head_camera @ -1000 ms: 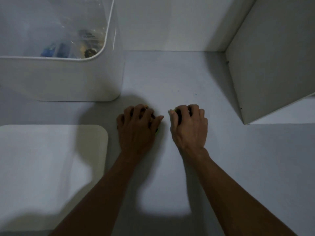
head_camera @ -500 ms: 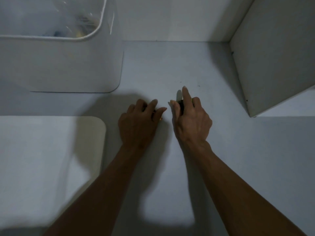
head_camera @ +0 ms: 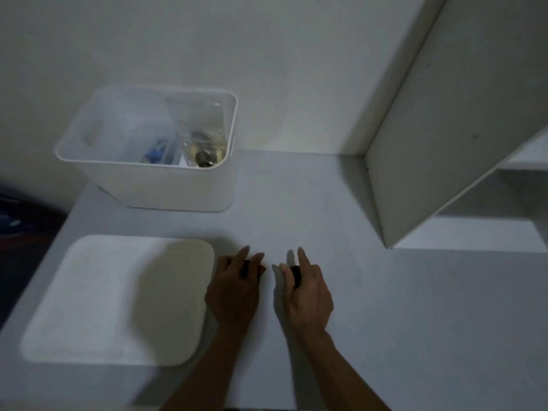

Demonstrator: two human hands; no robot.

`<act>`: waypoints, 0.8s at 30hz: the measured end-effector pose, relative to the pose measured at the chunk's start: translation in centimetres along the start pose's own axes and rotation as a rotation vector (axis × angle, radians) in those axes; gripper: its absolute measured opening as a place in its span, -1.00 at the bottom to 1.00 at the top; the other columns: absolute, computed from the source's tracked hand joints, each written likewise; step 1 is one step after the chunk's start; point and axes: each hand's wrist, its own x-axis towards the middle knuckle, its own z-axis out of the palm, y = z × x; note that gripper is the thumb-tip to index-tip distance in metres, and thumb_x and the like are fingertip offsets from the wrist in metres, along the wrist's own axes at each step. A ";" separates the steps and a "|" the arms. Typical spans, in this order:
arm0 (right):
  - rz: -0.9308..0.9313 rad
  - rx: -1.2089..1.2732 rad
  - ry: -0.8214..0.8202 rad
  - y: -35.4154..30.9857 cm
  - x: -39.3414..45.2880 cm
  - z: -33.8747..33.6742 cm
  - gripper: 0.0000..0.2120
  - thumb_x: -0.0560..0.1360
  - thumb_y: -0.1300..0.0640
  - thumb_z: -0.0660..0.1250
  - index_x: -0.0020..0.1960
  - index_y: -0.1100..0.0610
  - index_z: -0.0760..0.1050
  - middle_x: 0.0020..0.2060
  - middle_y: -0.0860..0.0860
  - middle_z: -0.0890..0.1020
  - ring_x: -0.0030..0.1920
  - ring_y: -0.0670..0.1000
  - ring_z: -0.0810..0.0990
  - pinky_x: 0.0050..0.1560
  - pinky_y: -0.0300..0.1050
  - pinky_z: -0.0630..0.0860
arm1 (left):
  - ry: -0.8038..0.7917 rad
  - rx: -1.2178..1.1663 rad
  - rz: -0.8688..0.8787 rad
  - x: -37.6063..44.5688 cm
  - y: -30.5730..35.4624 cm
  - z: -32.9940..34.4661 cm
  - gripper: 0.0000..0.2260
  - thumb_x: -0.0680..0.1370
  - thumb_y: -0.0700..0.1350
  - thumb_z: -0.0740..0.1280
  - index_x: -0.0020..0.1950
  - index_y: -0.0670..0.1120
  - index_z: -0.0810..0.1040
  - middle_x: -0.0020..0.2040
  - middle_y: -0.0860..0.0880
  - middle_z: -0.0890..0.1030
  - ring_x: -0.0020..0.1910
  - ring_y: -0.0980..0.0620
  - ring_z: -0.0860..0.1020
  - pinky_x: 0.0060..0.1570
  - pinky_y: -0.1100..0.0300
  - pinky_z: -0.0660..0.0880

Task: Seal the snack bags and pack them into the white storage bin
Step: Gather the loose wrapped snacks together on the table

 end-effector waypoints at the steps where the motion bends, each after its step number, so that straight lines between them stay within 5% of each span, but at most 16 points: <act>1: -0.006 0.021 -0.002 -1.1 -0.3 -0.6 -0.49 0.59 -0.23 0.18 0.50 -0.13 0.29 0.19 0.00 0.56 0.14 0.08 0.58 0.00 -0.07 0.46 | 0.021 -0.019 -0.032 0.2 0.7 -1.4 -0.75 0.47 0.19 0.36 0.06 0.14 0.67 -0.08 0.05 0.61 -0.21 -0.08 0.64 -0.27 0.12 0.49; 7: -0.087 0.137 0.015 -10.0 0.3 -4.5 -0.50 0.60 -0.21 0.17 0.50 -0.09 0.30 0.18 0.01 0.57 0.17 0.04 0.56 0.00 -0.13 0.38 | 0.196 -0.186 0.015 3.6 4.9 -9.5 -0.76 0.53 0.07 0.40 0.10 -0.01 0.69 -0.08 -0.01 0.63 -0.17 -0.02 0.63 -0.25 0.26 0.38; 15: -0.259 0.220 0.064 -23.4 5.9 -5.5 -0.58 0.60 -0.17 0.20 0.43 -0.11 0.38 0.11 0.01 0.58 0.13 0.06 0.58 0.06 -0.01 0.50 | 0.297 -0.251 -0.006 14.8 8.3 -17.3 -0.73 0.56 0.19 0.29 0.08 0.09 0.66 0.01 -0.01 0.58 -0.02 -0.05 0.57 -0.12 0.17 0.35; 24: -0.266 -0.009 0.012 -29.2 13.1 0.4 -0.57 0.62 -0.19 0.14 0.43 -0.07 0.37 0.20 0.03 0.55 0.13 0.10 0.58 0.04 0.02 0.51 | 0.159 -0.218 -0.006 26.3 5.5 -15.3 -0.70 0.57 0.22 0.24 0.04 0.07 0.66 -0.02 0.01 0.56 -0.09 0.04 0.52 -0.14 0.16 0.34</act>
